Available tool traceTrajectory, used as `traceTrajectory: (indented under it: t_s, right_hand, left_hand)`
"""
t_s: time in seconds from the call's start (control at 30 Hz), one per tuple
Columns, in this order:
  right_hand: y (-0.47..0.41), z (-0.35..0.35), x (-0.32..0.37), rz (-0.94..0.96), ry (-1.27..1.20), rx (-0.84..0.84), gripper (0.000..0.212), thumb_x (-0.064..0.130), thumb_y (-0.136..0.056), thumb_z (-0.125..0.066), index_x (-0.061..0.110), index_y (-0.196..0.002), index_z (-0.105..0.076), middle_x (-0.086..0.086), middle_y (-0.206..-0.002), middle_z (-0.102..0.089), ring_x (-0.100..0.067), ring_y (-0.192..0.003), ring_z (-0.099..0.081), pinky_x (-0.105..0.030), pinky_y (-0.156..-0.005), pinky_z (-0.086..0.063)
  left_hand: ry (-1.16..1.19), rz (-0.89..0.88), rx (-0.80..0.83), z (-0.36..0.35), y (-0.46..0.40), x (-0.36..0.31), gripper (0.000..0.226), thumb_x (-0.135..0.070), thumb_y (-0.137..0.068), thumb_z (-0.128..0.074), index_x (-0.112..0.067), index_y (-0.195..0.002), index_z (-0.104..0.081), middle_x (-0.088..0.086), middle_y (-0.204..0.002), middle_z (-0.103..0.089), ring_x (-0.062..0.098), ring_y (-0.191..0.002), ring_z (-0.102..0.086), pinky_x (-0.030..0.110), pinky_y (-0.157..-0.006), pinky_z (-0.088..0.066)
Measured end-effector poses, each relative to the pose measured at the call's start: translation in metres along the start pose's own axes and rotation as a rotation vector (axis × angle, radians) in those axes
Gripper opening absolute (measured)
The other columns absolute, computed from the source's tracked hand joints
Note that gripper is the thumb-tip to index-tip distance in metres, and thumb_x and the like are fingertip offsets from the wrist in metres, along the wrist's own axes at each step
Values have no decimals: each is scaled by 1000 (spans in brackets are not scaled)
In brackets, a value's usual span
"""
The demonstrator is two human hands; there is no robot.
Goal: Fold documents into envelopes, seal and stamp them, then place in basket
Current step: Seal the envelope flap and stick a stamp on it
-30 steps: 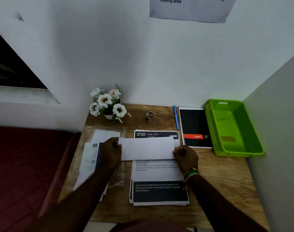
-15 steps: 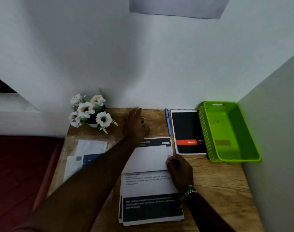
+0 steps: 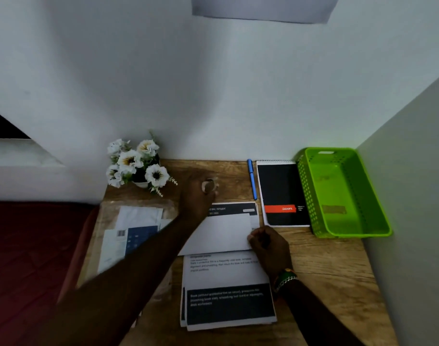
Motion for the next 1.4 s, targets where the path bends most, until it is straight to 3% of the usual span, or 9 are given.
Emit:
traceTrajectory:
  t_s: [0.1, 0.23, 0.4, 0.5, 0.67, 0.83, 1.0, 1.27, 1.4]
  right_hand:
    - [2, 7, 18, 31, 110, -25, 10, 21, -87, -73, 26, -87, -65, 7, -90, -65, -3, -80, -60, -36, -79, -57]
    - [14, 18, 69, 227, 64, -47, 11, 30, -92, -68, 29, -103, -66, 11, -106, -61, 0, -87, -60, -19, -68, -48]
    - [35, 21, 138, 365, -206, 185, 32, 19, -94, -69, 23, -125, -66, 6, -118, -65, -11, -103, -64, -22, -72, -57]
    - [43, 23, 155, 385, -257, 254, 23, 13, -91, -71, 21, -113, -72, 2, -110, -72, -19, -100, -68, -40, -76, -61]
    - [56, 29, 162, 390, -262, 265, 18, 10, -87, -74, 20, -102, -75, 2, -92, -74, -22, -88, -68, -46, -75, -59]
    - [64, 27, 165, 418, -230, 265, 9, 11, -90, -72, 17, -96, -75, 4, -90, -74, -19, -85, -68, -43, -73, -59]
    - [70, 19, 158, 358, -221, 254, 8, 14, -91, -70, 21, -94, -72, 7, -92, -72, -16, -86, -67, -43, -73, -59]
    - [74, 14, 156, 420, -79, 231, 10, 16, -93, -67, 23, -98, -71, 11, -98, -67, -9, -87, -65, -23, -67, -55]
    - [72, 14, 157, 487, -6, 217, 6, 18, -96, -63, 20, -96, -68, 10, -97, -63, -8, -85, -62, -23, -66, -54]
  left_hand:
    - [66, -57, 28, 17, 35, -20, 44, -24, -77, -81, -31, -118, -67, -8, -118, -67, 8, -107, -64, 33, -91, -56]
    - [168, -58, 93, 41, 87, -47, 48, -17, -78, -84, -26, -122, -68, -10, -118, -69, 1, -102, -66, 18, -84, -55]
    - [255, -72, 131, 61, 133, -72, 46, -17, -77, -85, -30, -119, -69, -16, -116, -67, 4, -104, -66, 24, -86, -57]
    - [274, -104, 112, 73, 150, -84, 48, -15, -76, -85, -28, -119, -69, -14, -123, -62, 6, -107, -64, 25, -85, -58]
    - [320, -92, 76, 87, 168, -90, 50, -13, -75, -86, -31, -117, -67, -11, -123, -59, 12, -108, -65, 33, -87, -59]
    - [409, 2, 63, 88, 179, -90, 46, -12, -76, -85, -32, -113, -68, -9, -119, -66, 13, -105, -68, 34, -86, -60]
    - [465, 146, -25, 81, 187, -90, 36, -19, -76, -86, -25, -108, -70, -13, -107, -72, 1, -97, -69, 16, -72, -56]
    - [471, 183, -59, 80, 188, -84, 54, -18, -73, -88, -31, -120, -64, -9, -109, -69, 5, -95, -70, 27, -75, -61]
    - [503, 196, -28, 81, 183, -83, 58, -12, -71, -89, -29, -121, -64, -6, -105, -70, 9, -94, -72, 35, -78, -62]
Point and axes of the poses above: each hand's wrist, its own y-axis away from the middle knuckle, its own z-axis out of the back of the hand, x = y × z, the point moved 4 cm from there along -y, towards the middle knuckle
